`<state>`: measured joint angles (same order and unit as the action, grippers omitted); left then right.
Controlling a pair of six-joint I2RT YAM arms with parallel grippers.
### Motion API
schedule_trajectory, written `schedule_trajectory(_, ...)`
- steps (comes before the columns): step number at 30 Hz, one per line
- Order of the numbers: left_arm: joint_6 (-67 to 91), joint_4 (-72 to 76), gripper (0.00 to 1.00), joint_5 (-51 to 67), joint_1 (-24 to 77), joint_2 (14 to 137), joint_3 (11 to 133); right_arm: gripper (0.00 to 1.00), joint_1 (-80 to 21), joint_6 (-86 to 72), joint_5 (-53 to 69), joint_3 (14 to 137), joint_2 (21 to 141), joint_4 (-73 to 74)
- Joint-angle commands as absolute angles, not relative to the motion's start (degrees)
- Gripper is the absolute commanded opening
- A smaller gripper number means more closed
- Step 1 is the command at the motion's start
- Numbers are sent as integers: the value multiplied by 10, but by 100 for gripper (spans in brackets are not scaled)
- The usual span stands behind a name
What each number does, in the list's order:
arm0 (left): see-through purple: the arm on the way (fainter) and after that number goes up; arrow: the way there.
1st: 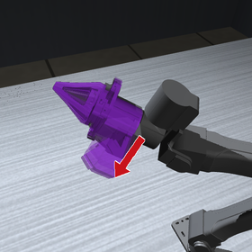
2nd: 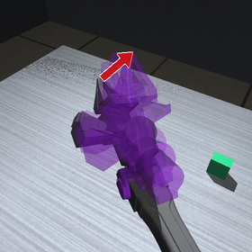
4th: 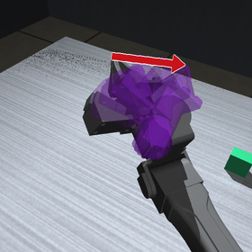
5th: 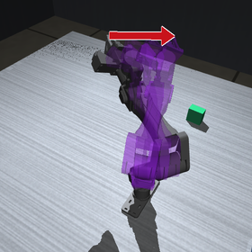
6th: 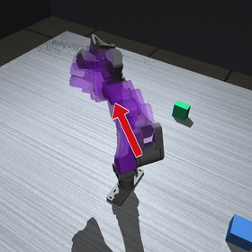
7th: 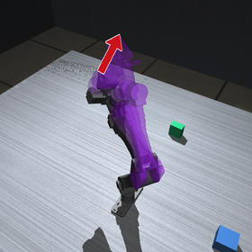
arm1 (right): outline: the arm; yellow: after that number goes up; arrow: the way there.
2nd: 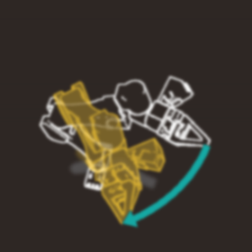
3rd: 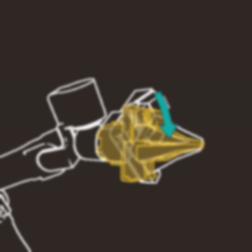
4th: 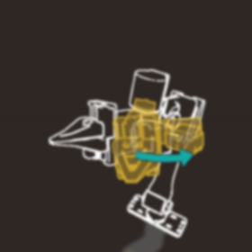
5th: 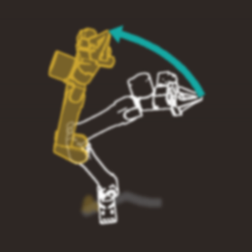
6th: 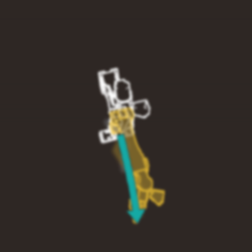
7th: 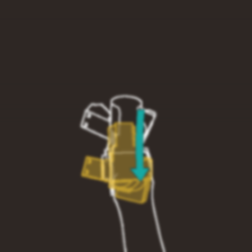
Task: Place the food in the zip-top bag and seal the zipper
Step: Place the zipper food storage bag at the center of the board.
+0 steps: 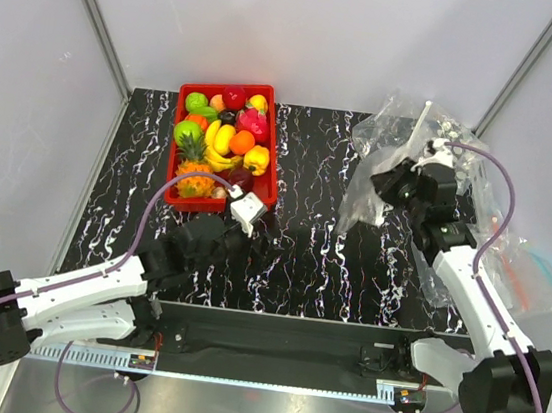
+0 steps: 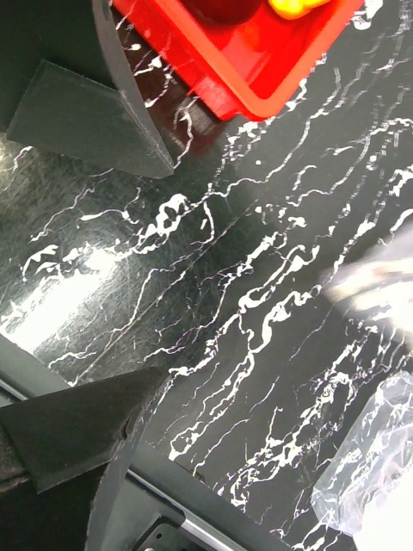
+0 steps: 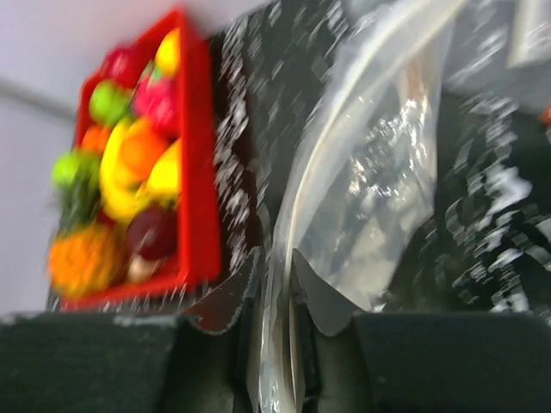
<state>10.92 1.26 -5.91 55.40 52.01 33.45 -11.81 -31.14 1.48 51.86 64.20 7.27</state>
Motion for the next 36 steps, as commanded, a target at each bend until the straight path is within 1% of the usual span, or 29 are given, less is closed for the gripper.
schedule_trajectory(1,81,63,99,-33,553,536,370,25,-155,-307,131,531,612,143)
schedule_trajectory(3,77,68,99,-22,553,544,373,32,-182,-295,158,529,604,158)
schedule_trajectory(5,72,81,99,-9,553,550,365,43,-196,-277,205,535,598,190)
schedule_trajectory(6,72,87,99,-3,553,550,360,51,-197,-252,230,538,596,200)
schedule_trajectory(7,71,99,99,-3,553,555,357,63,-198,-245,272,535,594,210)
schedule_trajectory(8,72,105,99,-3,553,555,351,71,-198,-241,291,530,588,207)
schedule_trajectory(10,75,120,99,-3,553,560,337,81,-198,-237,344,513,570,177)
schedule_trajectory(11,75,126,99,-2,553,562,331,81,-198,-241,351,504,563,171)
schedule_trajectory(13,81,138,99,-4,552,565,316,79,-198,-252,377,497,552,146)
schedule_trajectory(17,119,130,99,-26,548,591,314,65,-198,-273,380,488,562,113)
schedule_trajectory(20,193,141,99,-49,541,595,287,66,-198,-272,366,495,594,118)
schedule_trajectory(22,233,173,99,-68,541,566,256,65,-199,-268,360,504,626,128)
schedule_trajectory(23,243,177,99,-76,535,531,233,64,-204,-262,359,506,636,132)
schedule_trajectory(24,253,174,99,-91,531,514,229,61,-213,-258,353,511,655,136)
schedule_trajectory(26,286,134,99,-94,498,489,237,60,-252,-242,311,530,672,161)
schedule_trajectory(27,307,119,99,-78,482,488,243,58,-265,-230,275,536,691,169)
schedule_trajectory(29,329,86,99,-58,435,483,249,56,-299,-224,243,553,707,183)
schedule_trajectory(31,353,84,98,-22,398,476,242,52,-322,-222,205,568,732,188)
schedule_trajectory(33,371,88,96,-3,382,461,226,52,-359,-216,162,575,757,187)
schedule_trajectory(34,377,88,95,-3,374,455,222,49,-370,-212,146,582,765,190)
schedule_trajectory(35,383,92,93,-3,365,447,215,47,-381,-207,127,584,774,190)
schedule_trajectory(36,394,99,91,25,360,444,200,47,-400,-206,92,585,791,190)
